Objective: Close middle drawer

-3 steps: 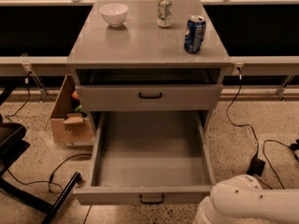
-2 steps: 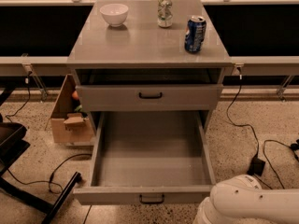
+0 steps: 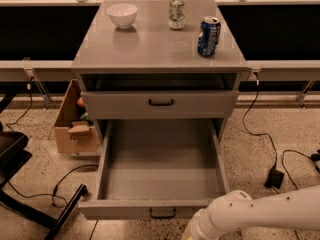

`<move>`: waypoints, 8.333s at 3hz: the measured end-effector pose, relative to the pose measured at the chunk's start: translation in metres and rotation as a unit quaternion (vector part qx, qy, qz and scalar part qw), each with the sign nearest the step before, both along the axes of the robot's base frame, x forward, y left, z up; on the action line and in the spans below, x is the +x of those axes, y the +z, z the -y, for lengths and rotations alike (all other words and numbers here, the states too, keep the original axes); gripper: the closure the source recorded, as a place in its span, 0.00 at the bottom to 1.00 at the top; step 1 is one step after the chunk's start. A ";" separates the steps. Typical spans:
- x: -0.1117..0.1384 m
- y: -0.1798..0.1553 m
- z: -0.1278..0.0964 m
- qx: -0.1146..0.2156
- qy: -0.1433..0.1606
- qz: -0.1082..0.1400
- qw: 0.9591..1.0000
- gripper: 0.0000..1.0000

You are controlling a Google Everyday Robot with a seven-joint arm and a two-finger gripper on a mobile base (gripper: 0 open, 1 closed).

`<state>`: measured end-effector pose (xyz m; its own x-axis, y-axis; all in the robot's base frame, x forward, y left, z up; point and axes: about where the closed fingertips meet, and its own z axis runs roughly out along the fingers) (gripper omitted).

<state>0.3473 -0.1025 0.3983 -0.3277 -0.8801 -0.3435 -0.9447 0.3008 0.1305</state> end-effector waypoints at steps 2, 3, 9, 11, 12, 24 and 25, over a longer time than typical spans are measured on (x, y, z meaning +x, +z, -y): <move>0.055 -0.056 -0.034 0.047 0.010 0.045 0.998 1.00; 0.085 -0.054 -0.025 0.034 0.015 0.075 0.996 1.00; 0.201 -0.033 -0.005 -0.002 0.013 0.157 0.987 1.00; 0.235 -0.050 0.004 -0.006 0.015 0.184 0.983 1.00; 0.284 -0.050 0.029 -0.025 0.004 0.216 0.976 1.00; 0.380 -0.041 0.082 -0.056 0.014 0.250 0.966 0.27; 0.353 -0.027 0.106 -0.075 0.011 0.247 0.966 0.58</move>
Offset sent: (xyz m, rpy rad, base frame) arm 0.1140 0.0425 -0.0902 0.1220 -0.1826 0.0333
